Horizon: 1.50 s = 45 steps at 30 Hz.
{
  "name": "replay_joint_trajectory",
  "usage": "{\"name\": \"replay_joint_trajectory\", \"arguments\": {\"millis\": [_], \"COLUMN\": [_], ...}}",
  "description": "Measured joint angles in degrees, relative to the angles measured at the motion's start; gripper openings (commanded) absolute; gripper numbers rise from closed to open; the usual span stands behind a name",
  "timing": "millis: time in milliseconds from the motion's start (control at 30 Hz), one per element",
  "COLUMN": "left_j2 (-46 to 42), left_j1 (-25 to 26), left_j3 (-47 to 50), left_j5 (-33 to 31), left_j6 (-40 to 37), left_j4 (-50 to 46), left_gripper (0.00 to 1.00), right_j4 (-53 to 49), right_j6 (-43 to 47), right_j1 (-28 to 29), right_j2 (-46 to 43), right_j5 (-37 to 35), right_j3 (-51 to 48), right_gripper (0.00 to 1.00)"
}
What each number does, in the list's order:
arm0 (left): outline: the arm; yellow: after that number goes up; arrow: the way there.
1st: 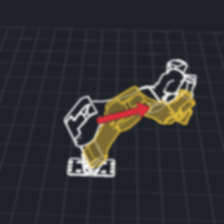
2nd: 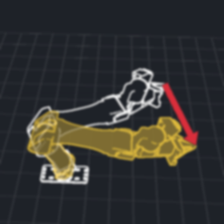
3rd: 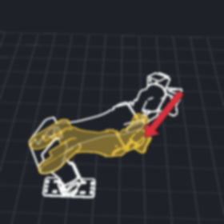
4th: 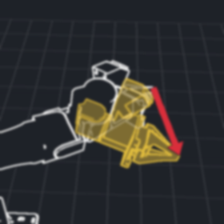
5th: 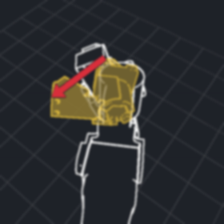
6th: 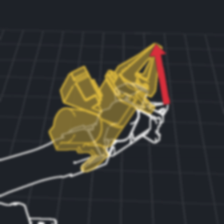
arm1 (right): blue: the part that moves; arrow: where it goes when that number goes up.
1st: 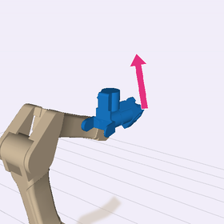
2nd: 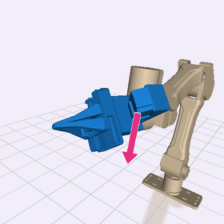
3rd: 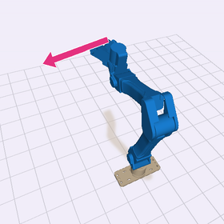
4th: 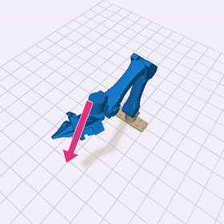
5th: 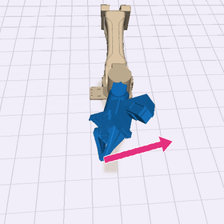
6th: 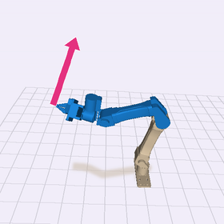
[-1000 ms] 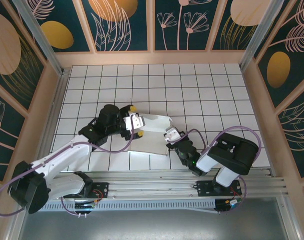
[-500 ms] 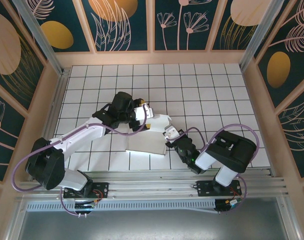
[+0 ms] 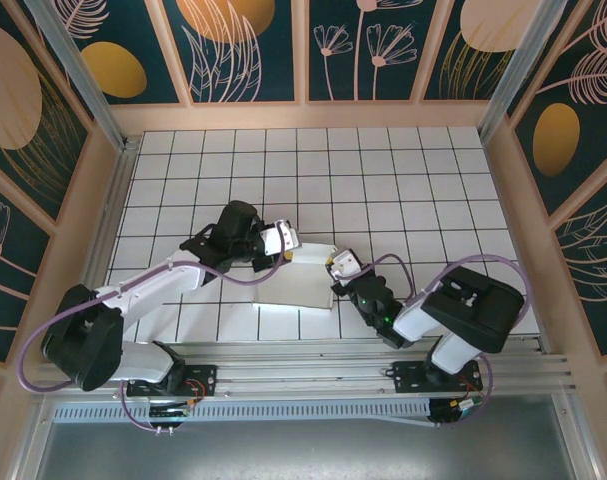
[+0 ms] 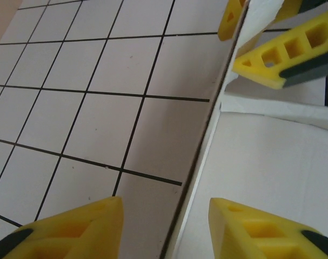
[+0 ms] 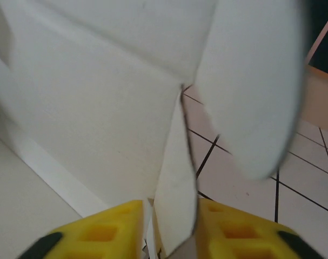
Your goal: Fold the paper box
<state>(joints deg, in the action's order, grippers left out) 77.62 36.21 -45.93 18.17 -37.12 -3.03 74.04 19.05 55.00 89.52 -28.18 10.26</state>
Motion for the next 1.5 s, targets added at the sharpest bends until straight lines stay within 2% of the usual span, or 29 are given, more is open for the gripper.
{"name": "replay_joint_trajectory", "arguments": {"millis": [100,233,367,433,567,700,867,1100,1500], "left_j2": [-1.40,-1.81,-1.86,-1.88,-1.90,-1.90,-1.90,-1.81,-1.70], "left_j1": [1.01,1.86,1.86,1.86,1.86,1.86,1.86,1.86,1.86], "left_j3": [2.51,4.52,4.70,4.70,4.70,4.70,4.68,4.44,3.34], "left_j5": [0.00,0.00,-0.22,-0.28,-0.66,-0.79,-0.87,-1.29,-1.75], "left_j6": [1.66,3.52,4.46,4.63,4.92,5.33,5.84,5.97,6.03], "left_j4": [1.75,3.10,3.41,3.63,3.78,3.78,3.78,3.72,3.74], "left_gripper": [0.45,0.45,0.48,0.51,0.54,0.54,0.56,0.57,0.61], "right_j4": [-2.99,-10.10,-14.38,-14.84,-14.58,-11.23,-5.84,-0.85,0.74], "right_j6": [-2.49,-7.32,-12.96,-15.04,-16.65,-16.33,-15.50,-13.99,-12.02], "right_j1": [1.55,3.52,3.06,2.38,1.40,0.61,-0.61,-0.76,-1.79], "right_j2": [-4.74,-14.12,-22.75,-24.06,-20.76,-13.35,-5.22,-2.23,-0.28], "right_j5": [0.35,1.88,4.09,4.74,5.86,6.01,5.42,5.35,5.79], "right_j3": [-1.46,-3.89,-7.15,-8.79,-9.53,-9.11,-6.78,-5.55,-4.61], "right_gripper": [0.43,0.46,0.47,0.48,0.45,0.33,0.28,0.26,0.03]}}
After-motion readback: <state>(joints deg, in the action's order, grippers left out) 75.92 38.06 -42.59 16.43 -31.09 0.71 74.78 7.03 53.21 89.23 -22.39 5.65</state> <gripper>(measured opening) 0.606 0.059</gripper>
